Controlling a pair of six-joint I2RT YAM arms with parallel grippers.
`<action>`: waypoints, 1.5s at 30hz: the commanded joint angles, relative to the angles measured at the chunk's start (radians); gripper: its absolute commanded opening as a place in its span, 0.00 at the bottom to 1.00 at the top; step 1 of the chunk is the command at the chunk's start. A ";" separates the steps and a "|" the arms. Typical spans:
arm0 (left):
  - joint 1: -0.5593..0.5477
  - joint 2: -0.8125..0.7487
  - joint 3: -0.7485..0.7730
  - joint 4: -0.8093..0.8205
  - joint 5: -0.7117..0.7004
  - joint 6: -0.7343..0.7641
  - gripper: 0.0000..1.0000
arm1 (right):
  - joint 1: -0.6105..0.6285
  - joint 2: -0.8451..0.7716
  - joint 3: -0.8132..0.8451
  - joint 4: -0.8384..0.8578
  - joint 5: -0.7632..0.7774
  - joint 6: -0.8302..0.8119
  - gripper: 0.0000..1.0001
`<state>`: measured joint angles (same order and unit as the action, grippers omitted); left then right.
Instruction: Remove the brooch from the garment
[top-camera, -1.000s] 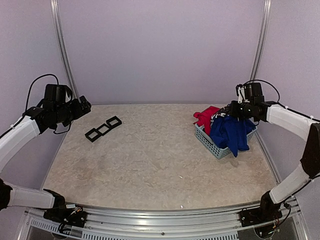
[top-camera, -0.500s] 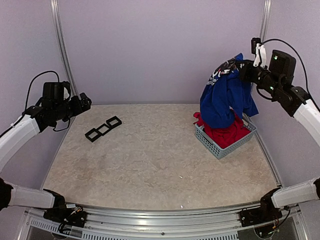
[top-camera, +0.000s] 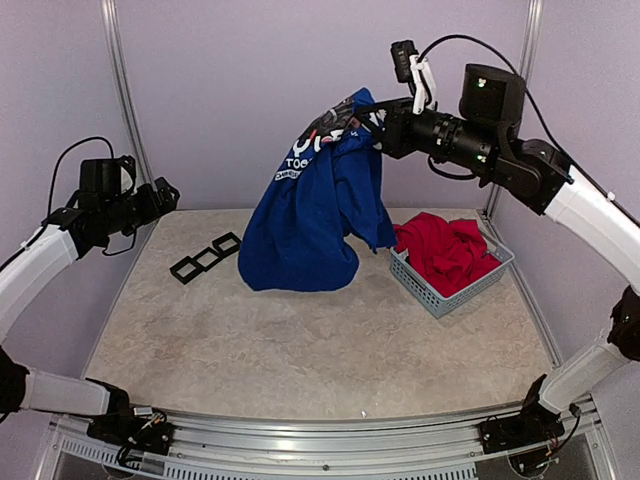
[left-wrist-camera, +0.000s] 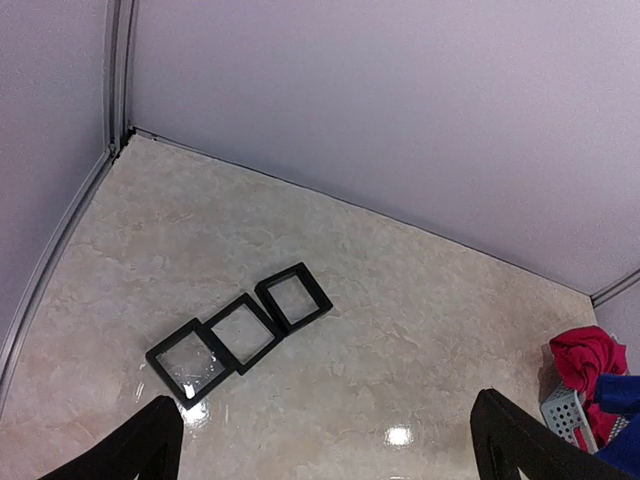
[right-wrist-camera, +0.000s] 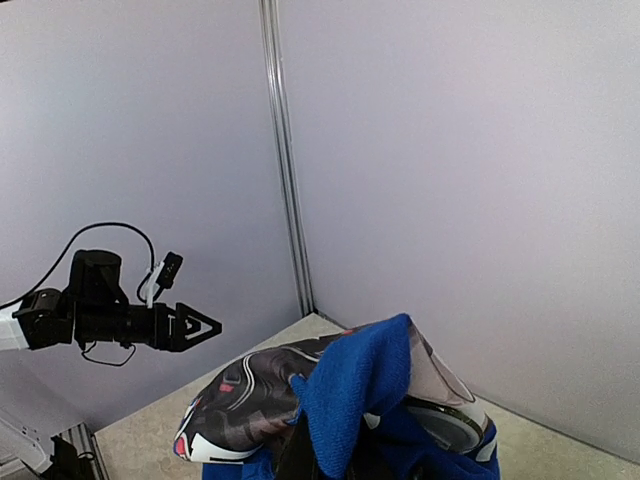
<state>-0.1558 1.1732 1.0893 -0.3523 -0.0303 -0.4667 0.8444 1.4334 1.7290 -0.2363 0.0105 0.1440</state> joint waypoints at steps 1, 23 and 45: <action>0.012 -0.034 0.000 -0.051 0.006 0.008 0.99 | 0.021 0.096 -0.100 0.022 0.063 0.064 0.01; -0.447 0.246 -0.126 -0.111 0.214 -0.017 0.99 | -0.094 0.403 -0.403 -0.172 -0.033 0.188 0.87; -0.630 0.610 0.018 -0.104 0.409 0.063 0.99 | -0.094 0.428 -0.627 -0.056 -0.211 0.279 0.71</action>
<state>-0.7654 1.7519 1.0645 -0.4080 0.4339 -0.4068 0.7441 1.8557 1.1332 -0.3302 -0.1616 0.3950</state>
